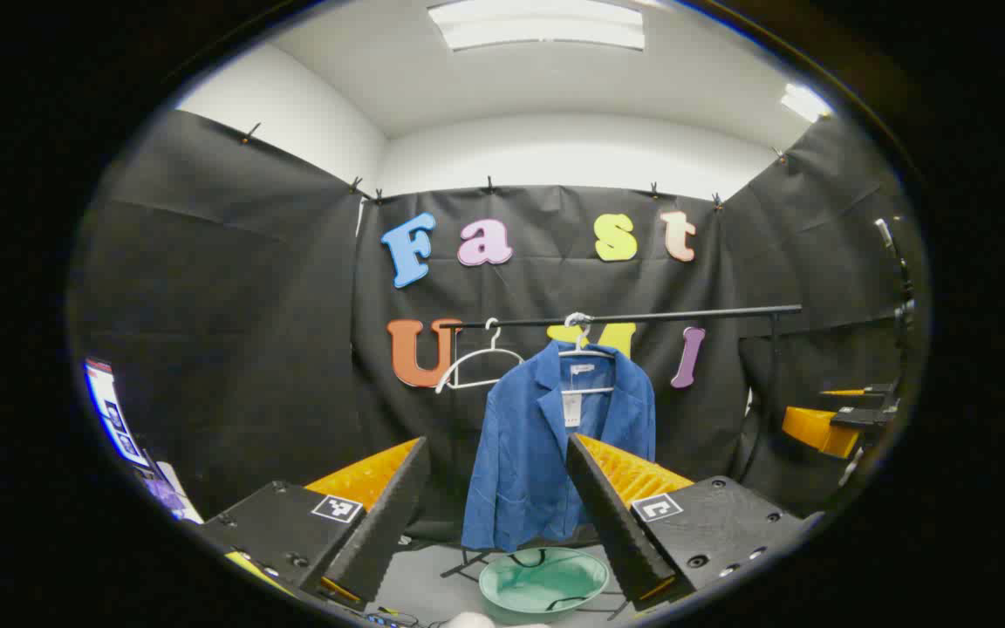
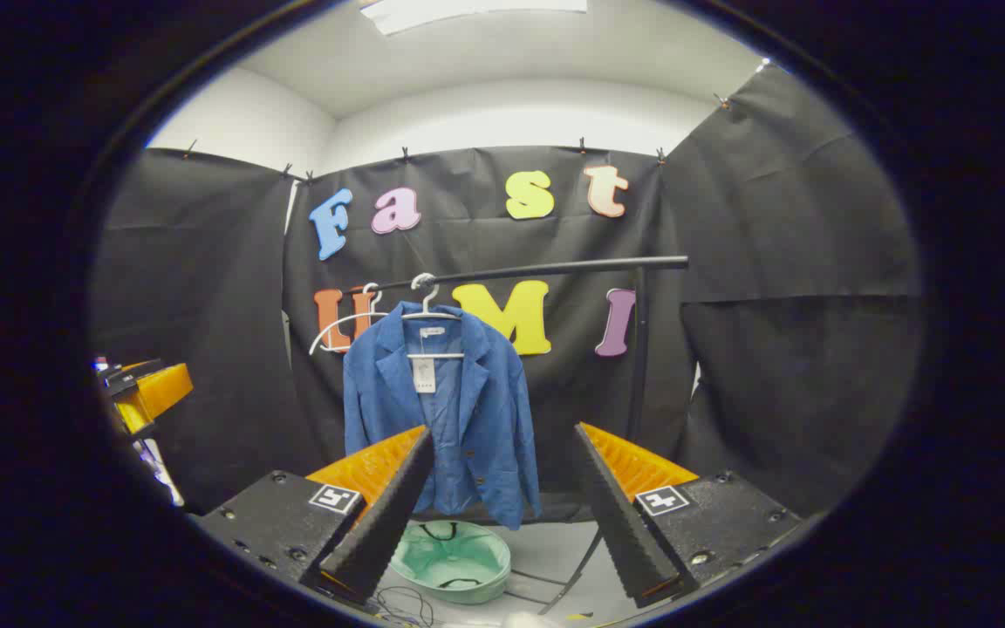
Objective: Grasp the clothes on the hanger with both hands and then place them into the laundry hamper below.
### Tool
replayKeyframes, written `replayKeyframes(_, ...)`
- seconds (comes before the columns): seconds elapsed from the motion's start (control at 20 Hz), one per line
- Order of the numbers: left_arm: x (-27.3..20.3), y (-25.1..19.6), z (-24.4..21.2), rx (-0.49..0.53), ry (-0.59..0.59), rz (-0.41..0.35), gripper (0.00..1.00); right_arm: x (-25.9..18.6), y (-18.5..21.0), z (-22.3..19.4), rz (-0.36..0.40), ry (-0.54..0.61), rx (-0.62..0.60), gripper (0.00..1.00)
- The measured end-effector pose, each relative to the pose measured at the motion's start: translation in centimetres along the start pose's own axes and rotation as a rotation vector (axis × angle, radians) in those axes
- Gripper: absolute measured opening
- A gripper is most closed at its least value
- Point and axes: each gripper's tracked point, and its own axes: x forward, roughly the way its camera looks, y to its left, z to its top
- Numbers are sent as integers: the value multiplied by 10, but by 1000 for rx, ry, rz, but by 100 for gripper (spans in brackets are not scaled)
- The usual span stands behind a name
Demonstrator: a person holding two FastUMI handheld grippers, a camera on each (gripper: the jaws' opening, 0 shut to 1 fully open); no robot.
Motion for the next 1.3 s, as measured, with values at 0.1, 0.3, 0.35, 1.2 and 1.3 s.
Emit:
replayKeyframes(0.1, -4, 4, -1, 8, -3, 4, 100, -4, 6, 1, 7, -12, -13, 99)
replayKeyframes(0.3, -5, 4, -6, -12, -3, -11, 100, 0, 7, -4, 24, 1, -16, 100)
replayKeyframes(0.35, -5, 5, -6, -21, -3, -11, 100, -1, 7, -3, 15, 0, -18, 100)
replayKeyframes(1.2, 71, -13, -27, -16, 6, -7, 100, 75, 13, -40, 40, 56, -42, 100)
replayKeyframes(1.3, 93, -21, -30, -23, -1, -5, 100, 102, 9, -41, 47, 53, -41, 100)
